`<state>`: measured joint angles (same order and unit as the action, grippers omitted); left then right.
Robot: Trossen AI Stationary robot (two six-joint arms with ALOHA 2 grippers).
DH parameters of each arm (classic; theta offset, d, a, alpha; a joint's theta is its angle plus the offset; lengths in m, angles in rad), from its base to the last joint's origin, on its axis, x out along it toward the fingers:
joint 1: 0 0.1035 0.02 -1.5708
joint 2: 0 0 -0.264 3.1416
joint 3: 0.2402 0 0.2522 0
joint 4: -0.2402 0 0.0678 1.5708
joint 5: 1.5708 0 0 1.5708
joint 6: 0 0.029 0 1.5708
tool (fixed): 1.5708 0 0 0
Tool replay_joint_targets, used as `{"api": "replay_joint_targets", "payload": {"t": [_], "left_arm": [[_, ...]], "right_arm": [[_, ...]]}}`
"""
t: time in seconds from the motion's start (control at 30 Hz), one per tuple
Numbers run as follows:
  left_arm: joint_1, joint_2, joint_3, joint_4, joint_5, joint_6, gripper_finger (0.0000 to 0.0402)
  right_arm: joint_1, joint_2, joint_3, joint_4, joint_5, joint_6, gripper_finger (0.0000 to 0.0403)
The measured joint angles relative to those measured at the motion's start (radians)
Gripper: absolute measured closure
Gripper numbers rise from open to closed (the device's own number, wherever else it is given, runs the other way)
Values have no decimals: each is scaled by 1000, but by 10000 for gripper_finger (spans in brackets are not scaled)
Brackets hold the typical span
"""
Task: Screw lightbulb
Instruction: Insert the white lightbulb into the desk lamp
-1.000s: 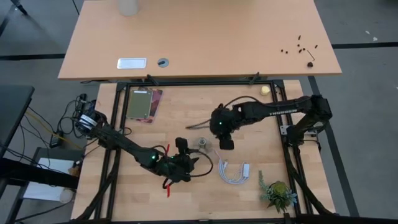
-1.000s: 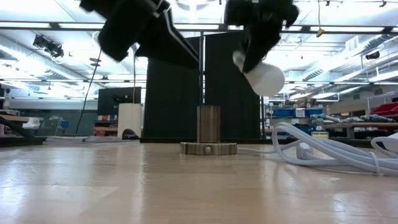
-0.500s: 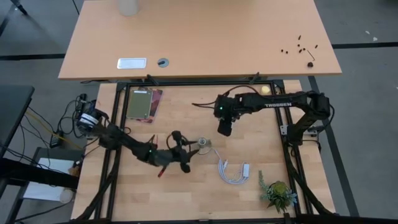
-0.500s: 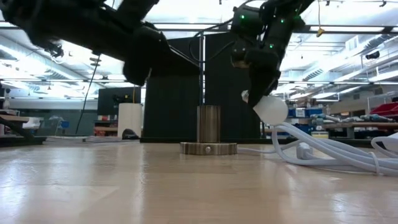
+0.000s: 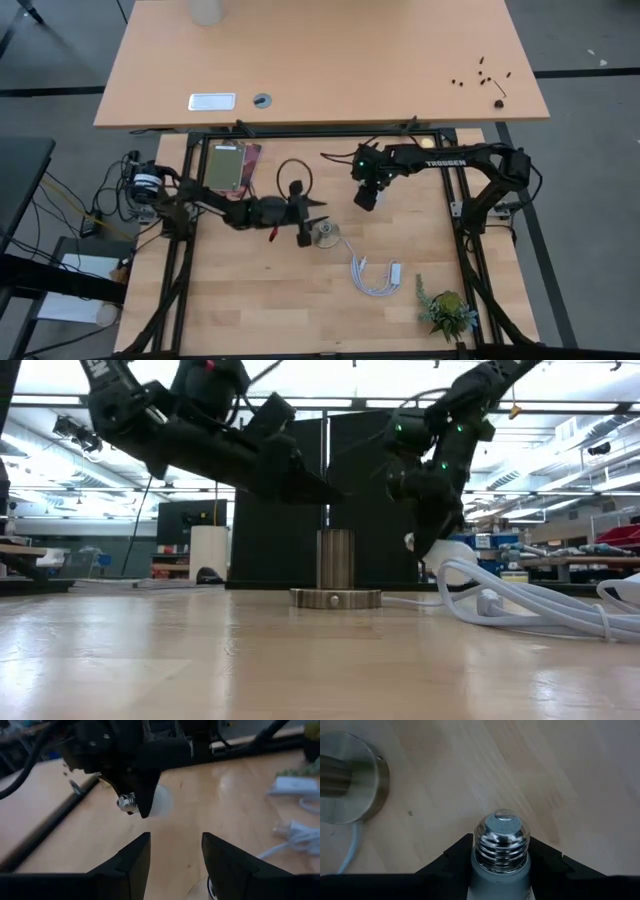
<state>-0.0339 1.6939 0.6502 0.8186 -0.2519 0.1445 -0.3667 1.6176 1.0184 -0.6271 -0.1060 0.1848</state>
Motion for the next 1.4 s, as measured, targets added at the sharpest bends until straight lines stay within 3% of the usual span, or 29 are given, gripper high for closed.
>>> {"api": "replay_joint_targets", "payload": {"t": [0.3, 0.67, 0.97, 1.17, 1.4], "left_arm": [[27, 0, 0, 51, 40, -17, 220], [41, 0, 1, 75, 40, 24, 220], [38, 0, 1, 75, 40, 53, 220], [19, -36, 2, 19, 40, 10, 220], [-2, -213, 2, -231, 40, -18, 220]], "right_arm": [[-29, 0, -60, 131, 2, -24, 239], [-33, 0, -60, 182, 10, -98, 157], [-7, 0, -60, 292, 10, -102, 139], [89, 0, -59, 322, 181, -32, 139], [184, -3, -161, 448, 292, 39, 139]]}}
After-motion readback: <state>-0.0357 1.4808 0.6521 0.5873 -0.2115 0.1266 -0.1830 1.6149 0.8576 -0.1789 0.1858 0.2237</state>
